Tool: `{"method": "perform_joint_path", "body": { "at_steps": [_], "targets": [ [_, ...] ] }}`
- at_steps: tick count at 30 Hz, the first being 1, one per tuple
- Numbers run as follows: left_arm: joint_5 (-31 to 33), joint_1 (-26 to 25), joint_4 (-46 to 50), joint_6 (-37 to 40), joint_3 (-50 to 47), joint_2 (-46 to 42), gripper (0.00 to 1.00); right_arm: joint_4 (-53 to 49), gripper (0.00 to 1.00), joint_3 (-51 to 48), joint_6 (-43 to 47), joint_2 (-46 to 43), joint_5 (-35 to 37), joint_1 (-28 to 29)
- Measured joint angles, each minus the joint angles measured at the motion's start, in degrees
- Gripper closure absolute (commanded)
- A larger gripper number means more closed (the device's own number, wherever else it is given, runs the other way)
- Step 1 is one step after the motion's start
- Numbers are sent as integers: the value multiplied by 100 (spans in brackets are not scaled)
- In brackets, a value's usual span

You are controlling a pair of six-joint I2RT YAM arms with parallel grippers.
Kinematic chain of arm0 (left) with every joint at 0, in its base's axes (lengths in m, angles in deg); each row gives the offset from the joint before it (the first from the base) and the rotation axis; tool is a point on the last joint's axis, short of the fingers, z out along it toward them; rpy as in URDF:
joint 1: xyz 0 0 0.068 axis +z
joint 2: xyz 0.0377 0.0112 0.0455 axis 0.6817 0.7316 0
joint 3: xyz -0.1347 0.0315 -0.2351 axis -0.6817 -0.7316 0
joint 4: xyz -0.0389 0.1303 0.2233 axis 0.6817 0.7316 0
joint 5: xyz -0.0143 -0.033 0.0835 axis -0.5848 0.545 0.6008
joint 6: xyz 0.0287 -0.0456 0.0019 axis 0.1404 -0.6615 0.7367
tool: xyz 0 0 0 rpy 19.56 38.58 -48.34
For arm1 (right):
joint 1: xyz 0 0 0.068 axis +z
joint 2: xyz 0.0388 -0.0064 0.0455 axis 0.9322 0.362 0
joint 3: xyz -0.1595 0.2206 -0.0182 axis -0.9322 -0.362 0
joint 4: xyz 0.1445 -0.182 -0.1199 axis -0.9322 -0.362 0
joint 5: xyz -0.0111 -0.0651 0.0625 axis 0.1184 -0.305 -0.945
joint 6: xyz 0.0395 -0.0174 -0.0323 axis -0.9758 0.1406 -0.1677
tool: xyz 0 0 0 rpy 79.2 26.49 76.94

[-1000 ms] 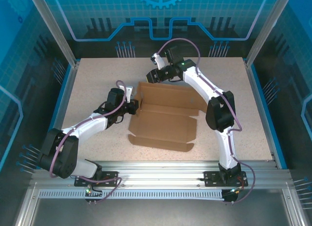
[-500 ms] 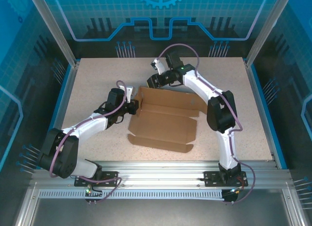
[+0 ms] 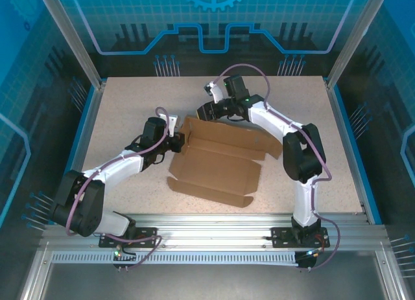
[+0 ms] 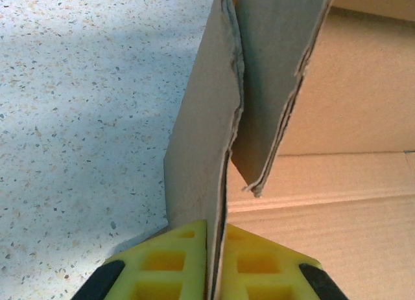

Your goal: Fold the paper box

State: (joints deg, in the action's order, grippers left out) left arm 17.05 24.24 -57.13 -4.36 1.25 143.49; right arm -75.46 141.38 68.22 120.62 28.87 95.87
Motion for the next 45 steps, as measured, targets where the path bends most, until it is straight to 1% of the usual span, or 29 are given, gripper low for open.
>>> {"method": "perform_joint_path", "body": {
  "at_steps": [7, 18, 31, 45],
  "targets": [
    [2, -31, 2, 2, 2, 0, 90, 839, 46, -426, -361, -63, -39, 0],
    [2, -83, 24, 33, 4, -2, 90, 1679, 42, -636, -739, -61, -258, 24],
    [0, -94, 85, 57, 39, -2, 90, 1873, 38, -636, -807, 136, -387, 103],
    [-2, -94, 131, 155, 48, -2, 90, 1705, 34, -343, -654, 382, -225, 214]
  ]
}}
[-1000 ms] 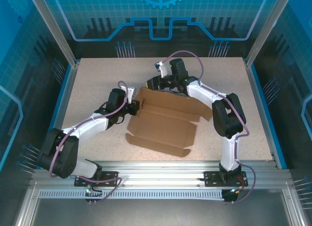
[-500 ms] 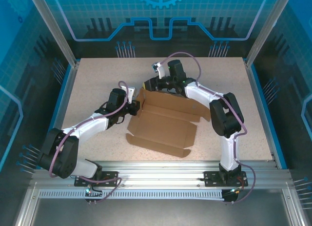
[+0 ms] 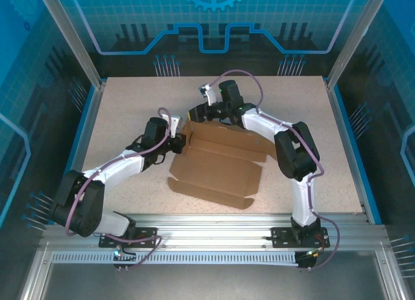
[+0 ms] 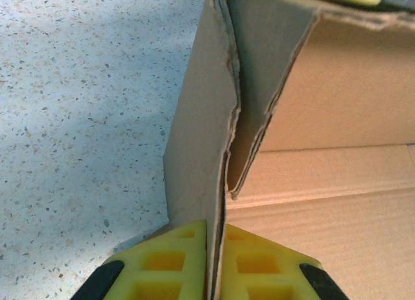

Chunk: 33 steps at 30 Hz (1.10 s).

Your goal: Fold the paper box

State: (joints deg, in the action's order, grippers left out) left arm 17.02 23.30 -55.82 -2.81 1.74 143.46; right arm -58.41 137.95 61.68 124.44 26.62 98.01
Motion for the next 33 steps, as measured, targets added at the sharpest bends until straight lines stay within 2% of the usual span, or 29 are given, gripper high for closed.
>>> {"method": "perform_joint_path", "body": {
  "at_steps": [24, 33],
  "targets": [
    [-2, -13, 114, 2, 33, 0, 90, 162, 25, 50, 291, 105, -31, 68],
    [0, -33, 214, 4, 79, 0, 90, 59, 17, 55, 588, 105, 2, 70]
  ]
}}
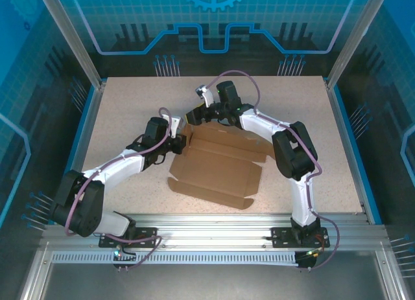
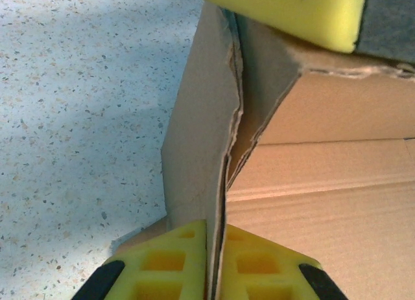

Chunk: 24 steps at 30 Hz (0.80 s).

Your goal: Fold the paper box

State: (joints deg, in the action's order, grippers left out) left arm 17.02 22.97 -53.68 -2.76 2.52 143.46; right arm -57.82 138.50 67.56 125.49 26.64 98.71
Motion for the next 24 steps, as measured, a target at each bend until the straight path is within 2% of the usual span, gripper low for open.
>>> {"method": "perform_joint_path", "body": {
  "at_steps": [5, 11, 24],
  "targets": [
    [0, 0, 20, 0, 9, 0, 90, -164, 12, 127, 160, 55, 59, 2],
    [2, 0, 66, 0, 13, -2, 90, -350, 1, 190, 282, 168, 133, 24],
    [4, 0, 116, 0, 26, -13, 90, -387, 2, 295, 260, 225, 138, 44]
  ]
}}
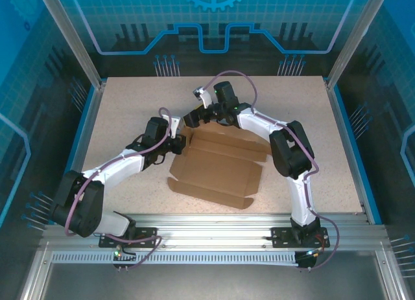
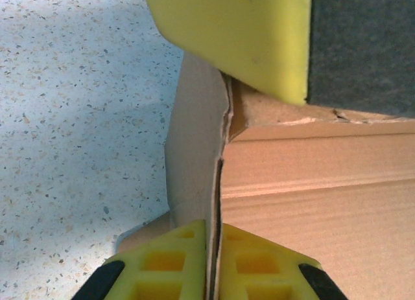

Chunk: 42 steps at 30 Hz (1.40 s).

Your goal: Fold the paper box

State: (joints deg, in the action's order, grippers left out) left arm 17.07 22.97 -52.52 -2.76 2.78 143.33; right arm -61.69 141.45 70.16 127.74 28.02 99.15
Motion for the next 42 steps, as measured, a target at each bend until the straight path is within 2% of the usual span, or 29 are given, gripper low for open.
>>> {"method": "perform_joint_path", "body": {
  "at_steps": [13, 16, 25, 28, 34, 42],
  "targets": [
    [-63, -31, 358, -4, 181, -96, 79, 354, 5, -243, -463, -4, -400, -118],
    [-116, -33, 496, -2, 350, -162, 71, 363, 5, -267, -463, -13, -398, -118],
    [-306, -4, 870, 127, 555, -761, 62, 400, 5, -291, -463, -24, -385, -118],
    [-444, 129, 957, 118, 551, -933, 57, 400, 5, -291, -463, -24, -385, -118],
    [-739, 603, 883, -28, 227, -1255, 57, 400, 5, -291, -463, -26, -385, -118],
    [-916, 859, 691, -22, -118, -1106, 54, 407, 5, -308, -463, -35, -385, -118]
  ]
}}
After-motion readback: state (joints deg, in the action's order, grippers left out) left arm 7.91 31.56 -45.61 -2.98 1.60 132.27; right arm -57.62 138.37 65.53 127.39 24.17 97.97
